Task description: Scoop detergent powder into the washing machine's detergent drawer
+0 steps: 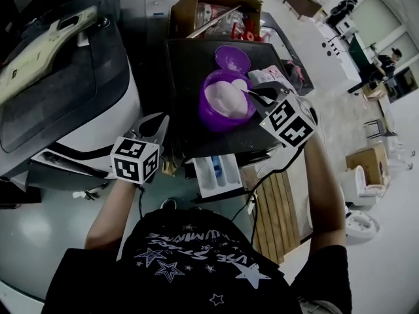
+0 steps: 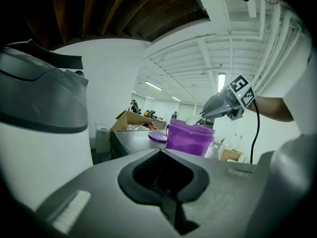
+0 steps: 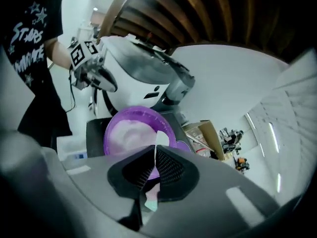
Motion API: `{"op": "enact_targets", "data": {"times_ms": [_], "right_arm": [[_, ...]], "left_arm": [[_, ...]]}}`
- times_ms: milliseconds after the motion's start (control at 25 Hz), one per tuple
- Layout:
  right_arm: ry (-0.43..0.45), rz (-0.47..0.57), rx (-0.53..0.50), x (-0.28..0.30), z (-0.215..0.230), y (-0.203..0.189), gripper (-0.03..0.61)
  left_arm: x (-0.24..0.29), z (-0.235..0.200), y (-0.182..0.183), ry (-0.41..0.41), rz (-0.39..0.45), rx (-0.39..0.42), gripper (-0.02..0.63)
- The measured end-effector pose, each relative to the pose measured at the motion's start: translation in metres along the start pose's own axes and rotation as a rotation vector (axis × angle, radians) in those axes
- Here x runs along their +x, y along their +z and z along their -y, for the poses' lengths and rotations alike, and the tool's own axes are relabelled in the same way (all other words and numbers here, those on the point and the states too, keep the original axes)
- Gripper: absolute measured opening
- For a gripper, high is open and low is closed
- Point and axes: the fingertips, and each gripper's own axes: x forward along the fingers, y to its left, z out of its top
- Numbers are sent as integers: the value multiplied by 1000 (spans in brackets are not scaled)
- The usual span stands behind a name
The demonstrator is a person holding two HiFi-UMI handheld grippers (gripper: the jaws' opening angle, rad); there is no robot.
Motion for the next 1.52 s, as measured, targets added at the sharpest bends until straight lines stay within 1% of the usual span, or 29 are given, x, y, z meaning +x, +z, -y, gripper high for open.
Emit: {"op": "enact_targets", "data": {"times_ms": [160, 280, 520, 640, 760, 920, 1120, 1320, 1520], "right_arm": [[100, -95, -221, 19, -2, -1, 35], [152, -145, -343, 32, -4, -4, 35], [199, -198, -496, 51, -6, -10, 35], [211, -264, -591, 55, -4, -19, 35], [243, -326, -646, 56, -5, -26, 35], [323, -402, -653, 52, -14, -30, 35], [451, -484, -598, 49, -28, -32, 35], [528, -564, -485, 47, -29, -34, 35], [597, -592, -335, 47, -30, -33, 35]], "left_arm": [[-3, -1, -4, 44, 4, -24, 1], [-3, 2, -9, 59, -3, -24, 2], [-7, 0, -12, 94, -6, -28, 2], [-8, -2, -13, 108, -7, -25, 1], [-9, -4, -14, 116, -3, -32, 1], [-8, 0, -15, 113, -2, -34, 2], [-7, 4, -12, 108, 6, -26, 2], [-10, 8, -13, 110, 4, -20, 2], [-12, 12, -15, 107, 3, -11, 2]]}}
